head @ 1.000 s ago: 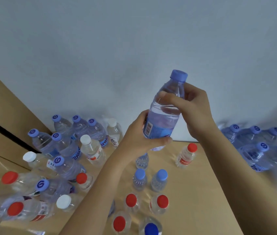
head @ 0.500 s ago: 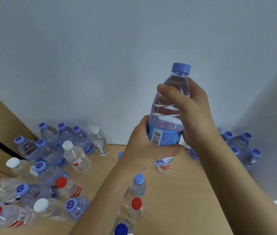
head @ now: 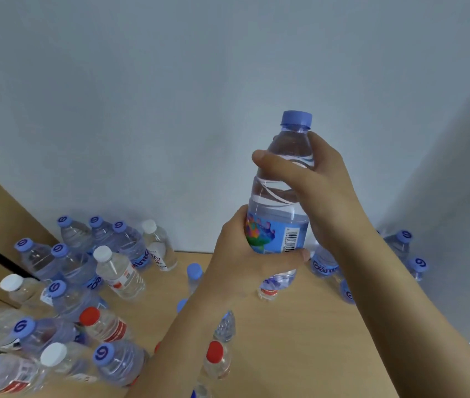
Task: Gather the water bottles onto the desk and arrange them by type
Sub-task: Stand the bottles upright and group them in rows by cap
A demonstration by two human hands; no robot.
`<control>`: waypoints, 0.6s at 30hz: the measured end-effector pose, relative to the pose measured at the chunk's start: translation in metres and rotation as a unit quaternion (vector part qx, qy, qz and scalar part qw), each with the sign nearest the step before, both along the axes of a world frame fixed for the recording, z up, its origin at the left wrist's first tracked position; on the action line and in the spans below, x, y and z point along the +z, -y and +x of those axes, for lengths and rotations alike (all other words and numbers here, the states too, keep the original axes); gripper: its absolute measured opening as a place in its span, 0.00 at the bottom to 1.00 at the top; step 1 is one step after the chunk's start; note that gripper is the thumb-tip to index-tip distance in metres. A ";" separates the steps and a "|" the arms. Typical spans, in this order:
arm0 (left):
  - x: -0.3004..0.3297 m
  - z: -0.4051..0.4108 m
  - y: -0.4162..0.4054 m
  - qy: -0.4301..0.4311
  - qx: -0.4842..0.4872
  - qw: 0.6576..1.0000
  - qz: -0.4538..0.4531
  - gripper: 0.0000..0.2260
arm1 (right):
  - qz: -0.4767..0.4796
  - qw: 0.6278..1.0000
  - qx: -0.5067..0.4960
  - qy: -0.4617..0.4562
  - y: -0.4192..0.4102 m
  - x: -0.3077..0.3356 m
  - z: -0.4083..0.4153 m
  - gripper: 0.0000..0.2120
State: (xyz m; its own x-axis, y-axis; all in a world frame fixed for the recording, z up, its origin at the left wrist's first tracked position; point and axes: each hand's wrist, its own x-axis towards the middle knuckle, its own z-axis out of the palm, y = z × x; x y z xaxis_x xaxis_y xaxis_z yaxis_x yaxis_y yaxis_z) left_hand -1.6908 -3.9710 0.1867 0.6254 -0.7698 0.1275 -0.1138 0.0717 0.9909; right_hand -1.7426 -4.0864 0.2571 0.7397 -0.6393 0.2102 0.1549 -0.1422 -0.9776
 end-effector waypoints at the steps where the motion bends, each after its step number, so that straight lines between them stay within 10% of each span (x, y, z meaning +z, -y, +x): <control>1: 0.000 -0.004 0.001 -0.004 -0.003 1.000 -0.002 0.24 | 0.011 1.000 0.002 0.002 0.000 0.001 -0.001 0.12; 8: 0.011 0.000 -0.002 -0.105 -0.154 0.982 -0.021 0.20 | 0.172 0.974 0.132 0.069 0.014 0.015 -0.011 0.12; 18: 0.015 -0.018 0.002 0.044 0.034 0.998 -0.021 0.26 | 0.039 0.999 -0.009 0.033 0.000 0.017 -0.016 0.16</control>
State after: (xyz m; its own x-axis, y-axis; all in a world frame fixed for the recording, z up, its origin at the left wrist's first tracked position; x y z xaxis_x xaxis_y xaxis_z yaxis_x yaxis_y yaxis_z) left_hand -1.7084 -3.9729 0.2014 0.6607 -0.7191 0.2155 -0.2060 0.1023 0.9732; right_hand -1.7581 -4.0866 0.2739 0.7136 -0.6694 0.2067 0.2170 -0.0694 -0.9737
